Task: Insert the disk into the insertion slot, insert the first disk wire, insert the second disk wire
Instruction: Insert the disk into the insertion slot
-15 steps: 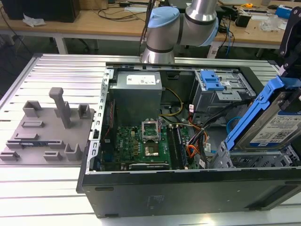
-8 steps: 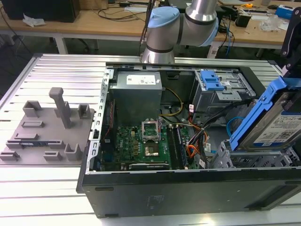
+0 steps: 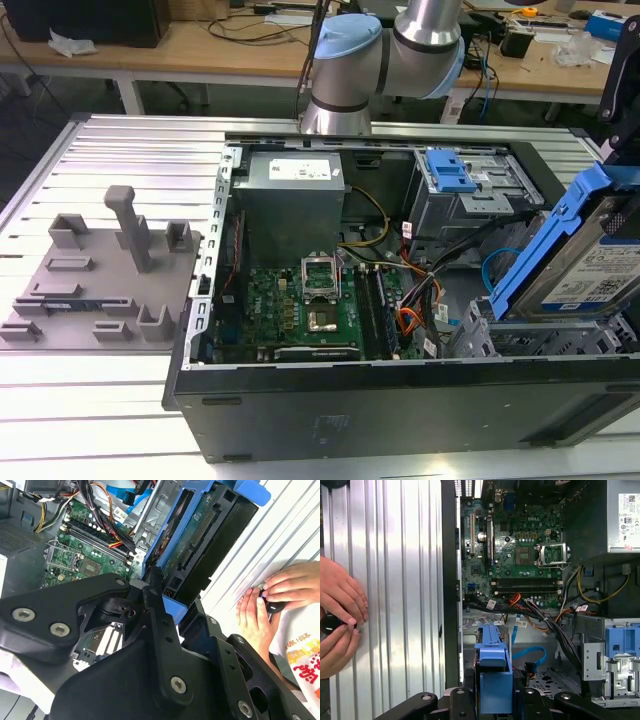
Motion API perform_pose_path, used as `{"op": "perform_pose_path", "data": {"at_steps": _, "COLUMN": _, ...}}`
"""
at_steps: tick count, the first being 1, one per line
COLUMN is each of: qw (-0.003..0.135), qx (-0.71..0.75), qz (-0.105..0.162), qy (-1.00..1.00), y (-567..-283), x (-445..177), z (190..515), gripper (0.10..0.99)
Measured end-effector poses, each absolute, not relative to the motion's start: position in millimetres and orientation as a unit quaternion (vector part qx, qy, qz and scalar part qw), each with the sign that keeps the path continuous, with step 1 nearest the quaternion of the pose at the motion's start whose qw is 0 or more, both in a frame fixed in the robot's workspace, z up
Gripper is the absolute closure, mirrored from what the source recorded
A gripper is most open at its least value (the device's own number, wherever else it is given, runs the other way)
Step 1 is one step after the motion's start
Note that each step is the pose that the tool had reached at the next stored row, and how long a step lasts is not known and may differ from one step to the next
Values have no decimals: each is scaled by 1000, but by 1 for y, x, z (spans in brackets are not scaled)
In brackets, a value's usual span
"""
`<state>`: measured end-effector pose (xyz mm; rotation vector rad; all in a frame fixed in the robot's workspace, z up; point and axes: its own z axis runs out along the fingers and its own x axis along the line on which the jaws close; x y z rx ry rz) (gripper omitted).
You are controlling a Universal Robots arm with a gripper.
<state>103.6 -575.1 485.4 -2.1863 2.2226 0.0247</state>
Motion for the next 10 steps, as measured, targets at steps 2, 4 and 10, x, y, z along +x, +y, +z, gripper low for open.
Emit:
{"op": "perform_pose_path", "data": {"at_steps": 2, "qw": 12, "qx": -701, "qz": 8, "qy": 713, "y": -575, "x": 104, "z": 485, "gripper": 722}}
{"op": "perform_pose_path", "data": {"at_steps": 4, "qw": 12, "qx": -701, "qz": 8, "qy": 713, "y": -575, "x": 104, "z": 485, "gripper": 722}}
{"op": "perform_pose_path", "data": {"at_steps": 10, "qw": 12, "qx": -701, "qz": 8, "qy": 713, "y": -573, "x": 106, "z": 485, "gripper": 722}}
